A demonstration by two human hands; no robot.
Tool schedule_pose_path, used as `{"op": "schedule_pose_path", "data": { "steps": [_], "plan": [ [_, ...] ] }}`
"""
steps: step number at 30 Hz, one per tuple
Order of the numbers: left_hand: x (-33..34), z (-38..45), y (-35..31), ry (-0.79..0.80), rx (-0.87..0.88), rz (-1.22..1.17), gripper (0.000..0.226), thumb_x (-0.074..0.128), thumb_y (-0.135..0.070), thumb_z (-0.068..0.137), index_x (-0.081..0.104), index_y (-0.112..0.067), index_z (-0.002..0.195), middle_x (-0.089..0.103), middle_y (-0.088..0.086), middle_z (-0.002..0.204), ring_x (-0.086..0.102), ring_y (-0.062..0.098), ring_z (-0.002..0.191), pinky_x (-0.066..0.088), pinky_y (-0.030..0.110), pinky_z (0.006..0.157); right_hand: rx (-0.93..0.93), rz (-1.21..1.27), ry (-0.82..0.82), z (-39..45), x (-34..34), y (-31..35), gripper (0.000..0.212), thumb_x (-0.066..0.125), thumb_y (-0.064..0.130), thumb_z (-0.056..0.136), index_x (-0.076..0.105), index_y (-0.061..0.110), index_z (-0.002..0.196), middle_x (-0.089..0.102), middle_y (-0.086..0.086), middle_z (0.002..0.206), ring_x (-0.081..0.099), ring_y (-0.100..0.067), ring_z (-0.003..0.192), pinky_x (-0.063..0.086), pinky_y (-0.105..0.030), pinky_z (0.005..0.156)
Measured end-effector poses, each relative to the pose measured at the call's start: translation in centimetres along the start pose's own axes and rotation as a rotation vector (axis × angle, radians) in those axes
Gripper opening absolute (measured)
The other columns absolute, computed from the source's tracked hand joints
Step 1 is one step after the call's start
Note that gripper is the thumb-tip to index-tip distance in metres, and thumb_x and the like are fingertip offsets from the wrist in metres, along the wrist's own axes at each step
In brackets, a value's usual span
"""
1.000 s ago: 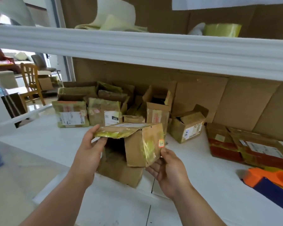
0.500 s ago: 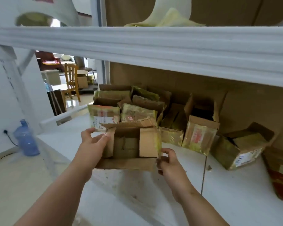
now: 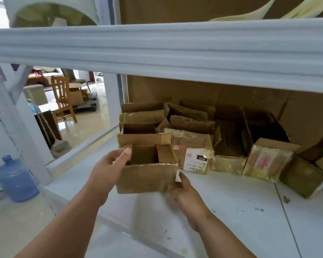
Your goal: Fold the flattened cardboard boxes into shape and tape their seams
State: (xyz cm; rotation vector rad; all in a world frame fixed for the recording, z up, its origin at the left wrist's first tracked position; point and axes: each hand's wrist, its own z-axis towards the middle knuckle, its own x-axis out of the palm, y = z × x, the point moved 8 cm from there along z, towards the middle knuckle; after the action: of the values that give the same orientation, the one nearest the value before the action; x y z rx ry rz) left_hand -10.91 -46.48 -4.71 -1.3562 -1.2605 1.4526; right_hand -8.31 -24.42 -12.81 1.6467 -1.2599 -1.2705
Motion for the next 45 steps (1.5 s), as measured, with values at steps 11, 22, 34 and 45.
{"op": "schedule_pose_path", "data": {
  "steps": [11,22,34,45],
  "plan": [
    [-1.4,-1.7,-5.6,-0.524,0.472,0.466,0.061,0.062,-0.036,0.093,0.038,-0.018,0.146,0.040,0.011,0.150,0.030,0.035,0.141,0.020,0.054,0.116,-0.047,-0.058,-0.148,-3.3,-2.0,-0.6,0.052,0.050,0.025,0.101,0.036,0.028,0.151,0.041,0.007,0.152,0.048,-0.008,0.121,0.047,-0.011,0.074],
    [17.9,-11.1,-7.7,0.024,0.690,0.727,0.053,0.059,-0.037,0.093,0.045,-0.024,0.142,0.042,0.009,0.148,0.028,0.035,0.140,0.018,0.055,0.115,-0.060,-0.155,-0.370,-13.0,-15.7,-6.0,0.039,0.051,0.021,0.101,0.053,0.020,0.140,0.053,0.003,0.142,0.051,-0.011,0.128,0.039,-0.017,0.101],
    [43.8,-25.5,-5.5,0.505,0.679,0.751,0.055,0.047,-0.051,0.097,0.035,-0.036,0.148,0.029,-0.012,0.158,0.022,0.016,0.146,0.020,0.040,0.118,0.034,-0.664,-0.747,-28.2,-39.5,-18.0,0.033,0.055,0.018,0.094,0.066,0.020,0.125,0.063,0.000,0.129,0.053,-0.021,0.122,0.038,-0.027,0.102],
    [57.6,-27.1,-6.0,0.648,0.716,0.901,0.055,0.044,-0.051,0.099,0.034,-0.034,0.150,0.027,-0.010,0.160,0.024,0.015,0.146,0.026,0.038,0.117,0.205,-0.978,-0.928,-29.4,-52.1,-23.1,0.066,0.067,0.028,0.079,0.047,0.018,0.141,0.042,-0.007,0.151,0.032,-0.032,0.144,0.019,-0.054,0.118]
  ]
}}
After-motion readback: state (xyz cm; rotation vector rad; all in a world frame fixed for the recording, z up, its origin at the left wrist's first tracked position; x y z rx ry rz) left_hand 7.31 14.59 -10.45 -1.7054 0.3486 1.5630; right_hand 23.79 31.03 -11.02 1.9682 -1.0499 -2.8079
